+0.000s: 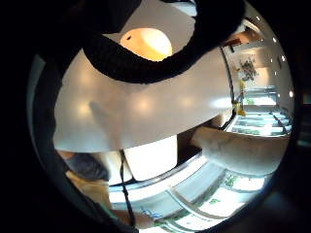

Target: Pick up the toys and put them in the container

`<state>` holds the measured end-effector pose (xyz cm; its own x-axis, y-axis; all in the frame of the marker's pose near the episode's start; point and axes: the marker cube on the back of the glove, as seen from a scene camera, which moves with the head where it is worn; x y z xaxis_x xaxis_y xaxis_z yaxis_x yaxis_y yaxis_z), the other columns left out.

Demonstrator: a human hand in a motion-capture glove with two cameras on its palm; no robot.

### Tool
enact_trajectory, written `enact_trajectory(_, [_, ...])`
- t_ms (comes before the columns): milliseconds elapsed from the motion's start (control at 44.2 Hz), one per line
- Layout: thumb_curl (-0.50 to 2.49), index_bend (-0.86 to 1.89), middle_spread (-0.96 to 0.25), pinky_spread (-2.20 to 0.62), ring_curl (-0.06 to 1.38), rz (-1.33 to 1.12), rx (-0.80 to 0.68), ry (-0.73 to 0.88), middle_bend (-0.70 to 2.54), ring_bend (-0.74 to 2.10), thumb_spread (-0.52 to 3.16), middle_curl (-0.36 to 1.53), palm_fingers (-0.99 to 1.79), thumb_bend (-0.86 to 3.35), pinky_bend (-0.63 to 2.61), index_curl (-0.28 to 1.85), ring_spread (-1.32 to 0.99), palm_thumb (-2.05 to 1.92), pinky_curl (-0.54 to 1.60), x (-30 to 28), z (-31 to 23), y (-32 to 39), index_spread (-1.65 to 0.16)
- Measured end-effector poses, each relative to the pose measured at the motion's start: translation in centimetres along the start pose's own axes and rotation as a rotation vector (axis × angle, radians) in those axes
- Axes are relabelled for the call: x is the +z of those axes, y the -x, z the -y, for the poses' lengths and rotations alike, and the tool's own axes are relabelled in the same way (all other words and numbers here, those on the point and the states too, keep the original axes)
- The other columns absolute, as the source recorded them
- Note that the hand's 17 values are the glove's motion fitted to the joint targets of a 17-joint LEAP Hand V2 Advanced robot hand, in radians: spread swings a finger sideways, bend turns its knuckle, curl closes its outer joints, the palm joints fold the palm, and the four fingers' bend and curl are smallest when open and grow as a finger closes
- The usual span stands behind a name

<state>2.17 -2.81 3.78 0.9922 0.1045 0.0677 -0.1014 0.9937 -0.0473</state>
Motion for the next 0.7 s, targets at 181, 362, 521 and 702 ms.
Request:
enact_trajectory(181, [0.28,0.18,-0.03,0.02,0.27,0.010,0.001,-0.021,0.11,0.17,1.39,0.19,-0.16,-0.01,0.88,0.38,-0.03,-0.01,0.34,-0.5,0.1,0.3,-0.30])
enact_trajectory(362, [0.28,0.18,-0.03,0.02,0.26,0.053,0.012,-0.026,0.11,0.17,1.40,0.18,-0.15,-0.01,0.88,0.38,-0.03,-0.01,0.34,-0.8,0.1,0.9,-0.30])
enact_trajectory(521, [0.28,0.18,-0.03,0.02,0.25,0.068,0.008,-0.037,0.11,0.17,1.39,0.18,-0.15,-0.01,0.87,0.39,-0.03,-0.01,0.34,-1.0,0.2,1.1,-0.30])
enact_trajectory(702, [0.27,0.18,-0.03,0.02,0.25,0.073,0.014,-0.034,0.11,0.17,1.40,0.17,-0.15,-0.02,0.87,0.39,-0.03,-0.01,0.34,-1.2,0.2,1.6,-0.30])
